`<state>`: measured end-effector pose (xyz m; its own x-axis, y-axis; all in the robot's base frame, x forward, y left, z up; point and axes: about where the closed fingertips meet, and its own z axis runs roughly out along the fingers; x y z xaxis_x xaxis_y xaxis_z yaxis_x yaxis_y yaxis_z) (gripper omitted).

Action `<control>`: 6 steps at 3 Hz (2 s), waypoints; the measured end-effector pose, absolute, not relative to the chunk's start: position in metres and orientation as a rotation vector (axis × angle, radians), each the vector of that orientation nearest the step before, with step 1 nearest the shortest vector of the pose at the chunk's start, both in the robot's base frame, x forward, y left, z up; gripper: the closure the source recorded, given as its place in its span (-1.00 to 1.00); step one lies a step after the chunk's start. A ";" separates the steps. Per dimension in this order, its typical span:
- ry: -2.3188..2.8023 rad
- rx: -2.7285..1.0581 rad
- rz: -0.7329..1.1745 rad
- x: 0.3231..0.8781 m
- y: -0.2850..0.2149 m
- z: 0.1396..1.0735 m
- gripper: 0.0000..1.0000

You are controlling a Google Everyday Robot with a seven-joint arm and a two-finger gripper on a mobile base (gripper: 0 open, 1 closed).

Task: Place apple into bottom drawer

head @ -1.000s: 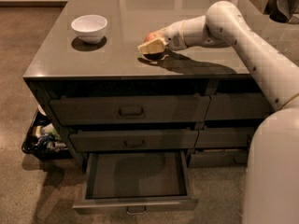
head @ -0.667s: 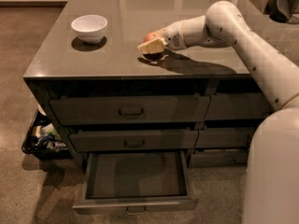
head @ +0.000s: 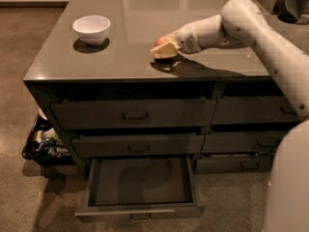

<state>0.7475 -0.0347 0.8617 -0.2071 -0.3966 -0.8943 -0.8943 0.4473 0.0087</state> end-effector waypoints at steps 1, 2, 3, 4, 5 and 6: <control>1.838 -1.114 0.628 0.716 -0.061 0.872 1.00; 1.879 -1.101 0.568 0.678 -0.083 0.879 1.00; 1.901 -1.057 0.527 0.641 -0.103 0.881 1.00; 1.934 -0.990 0.500 0.599 -0.122 0.866 1.00; 1.956 -0.961 0.483 0.579 -0.129 0.852 1.00; 2.000 -0.953 0.523 0.570 -0.127 0.827 1.00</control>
Offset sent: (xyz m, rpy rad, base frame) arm -0.1177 -0.0854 0.0258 -0.1554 0.0051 -0.1347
